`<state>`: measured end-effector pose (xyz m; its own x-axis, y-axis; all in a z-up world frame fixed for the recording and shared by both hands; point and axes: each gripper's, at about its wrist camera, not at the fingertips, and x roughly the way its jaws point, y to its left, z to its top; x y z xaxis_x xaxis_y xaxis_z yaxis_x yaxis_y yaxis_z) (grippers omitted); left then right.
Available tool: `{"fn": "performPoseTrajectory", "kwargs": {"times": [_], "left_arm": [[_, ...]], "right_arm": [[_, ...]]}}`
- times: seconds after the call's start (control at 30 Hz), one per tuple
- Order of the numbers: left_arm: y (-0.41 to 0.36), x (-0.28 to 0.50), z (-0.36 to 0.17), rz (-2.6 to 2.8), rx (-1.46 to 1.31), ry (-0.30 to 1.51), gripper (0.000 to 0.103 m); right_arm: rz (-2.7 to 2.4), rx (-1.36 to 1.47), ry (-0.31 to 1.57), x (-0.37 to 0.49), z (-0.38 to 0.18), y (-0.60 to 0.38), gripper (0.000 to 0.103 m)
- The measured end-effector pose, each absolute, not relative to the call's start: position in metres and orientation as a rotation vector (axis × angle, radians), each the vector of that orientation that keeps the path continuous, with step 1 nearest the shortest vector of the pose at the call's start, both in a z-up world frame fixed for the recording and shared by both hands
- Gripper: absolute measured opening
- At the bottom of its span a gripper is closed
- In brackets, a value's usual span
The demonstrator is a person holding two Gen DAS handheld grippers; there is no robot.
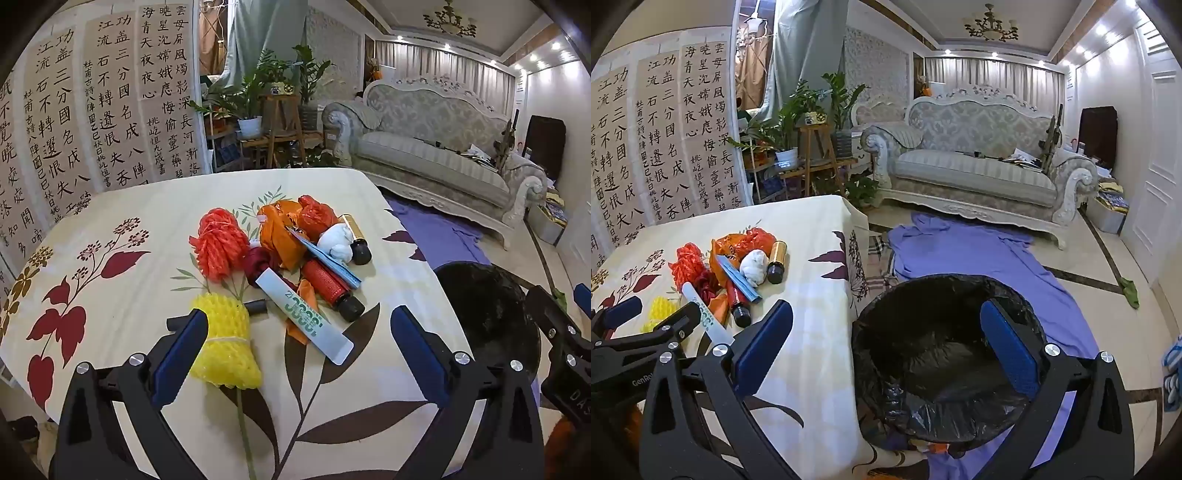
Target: Collect trash
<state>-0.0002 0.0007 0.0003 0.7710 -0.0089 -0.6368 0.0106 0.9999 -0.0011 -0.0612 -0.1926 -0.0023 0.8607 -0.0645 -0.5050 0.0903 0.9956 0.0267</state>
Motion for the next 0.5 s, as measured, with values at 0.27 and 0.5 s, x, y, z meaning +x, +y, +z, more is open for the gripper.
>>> {"fn": "performPoseTrajectory", "kwargs": {"times": [0.27,0.5], "left_arm": [[0.0045,-0.0023,0.0025,-0.003,-0.001,0.682,0.096],[0.0080,-0.0028,0.0023,-0.004,-0.004,0.684,0.096]], "right_arm": [[-0.090,0.032,0.551,-0.0572,-0.0035,-0.1896,0.099],[-0.084,0.038,0.549,-0.0586,-0.0039,-0.1891,0.099]]}}
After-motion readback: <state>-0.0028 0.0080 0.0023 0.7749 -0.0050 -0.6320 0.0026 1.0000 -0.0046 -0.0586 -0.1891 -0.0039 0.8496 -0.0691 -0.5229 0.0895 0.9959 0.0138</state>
